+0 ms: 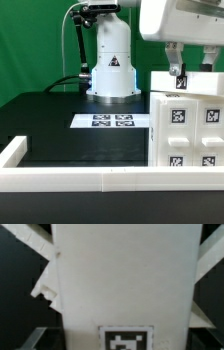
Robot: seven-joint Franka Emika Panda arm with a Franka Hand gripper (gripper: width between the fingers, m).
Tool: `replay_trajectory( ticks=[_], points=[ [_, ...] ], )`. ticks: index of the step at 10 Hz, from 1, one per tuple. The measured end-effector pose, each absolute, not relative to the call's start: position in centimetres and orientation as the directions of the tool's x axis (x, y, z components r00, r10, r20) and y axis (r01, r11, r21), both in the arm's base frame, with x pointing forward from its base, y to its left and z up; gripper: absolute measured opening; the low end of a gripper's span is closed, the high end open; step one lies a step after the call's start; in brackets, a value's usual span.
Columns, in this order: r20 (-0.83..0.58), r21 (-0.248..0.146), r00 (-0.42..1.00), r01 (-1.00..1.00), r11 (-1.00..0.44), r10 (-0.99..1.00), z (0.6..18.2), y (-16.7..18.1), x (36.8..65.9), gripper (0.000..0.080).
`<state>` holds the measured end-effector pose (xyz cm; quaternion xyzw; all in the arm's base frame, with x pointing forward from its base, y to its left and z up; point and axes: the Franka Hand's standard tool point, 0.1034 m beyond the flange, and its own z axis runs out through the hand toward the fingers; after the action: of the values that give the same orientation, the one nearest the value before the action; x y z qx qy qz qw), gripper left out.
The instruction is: Assemble cabinet
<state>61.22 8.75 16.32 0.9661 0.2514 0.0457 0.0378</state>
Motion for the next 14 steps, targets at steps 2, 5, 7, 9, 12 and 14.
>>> replay_trajectory(
  ticks=[2, 5, 7, 9, 12, 14],
  points=[
    [0.084, 0.079, 0.944, 0.313, -0.946, 0.319, 16.28, 8.71, 61.18, 0.0560],
    [0.103, 0.053, 0.993, 0.049, -0.997, 0.054, 16.24, 8.77, 61.18, 0.0560],
    [0.124, 0.025, 0.979, -0.164, -0.986, -0.159, 16.26, 9.02, 61.24, 0.0560],
    [0.131, 0.008, 0.956, -0.265, -0.964, -0.262, 16.25, 8.98, 61.23, 0.0560],
    [0.129, -0.017, 0.894, -0.432, -0.902, -0.430, 16.24, 9.01, 61.23, 0.0560],
    [0.121, -0.038, 0.841, -0.527, -0.849, -0.527, 16.25, 9.05, 61.23, 0.0560]
  ],
)
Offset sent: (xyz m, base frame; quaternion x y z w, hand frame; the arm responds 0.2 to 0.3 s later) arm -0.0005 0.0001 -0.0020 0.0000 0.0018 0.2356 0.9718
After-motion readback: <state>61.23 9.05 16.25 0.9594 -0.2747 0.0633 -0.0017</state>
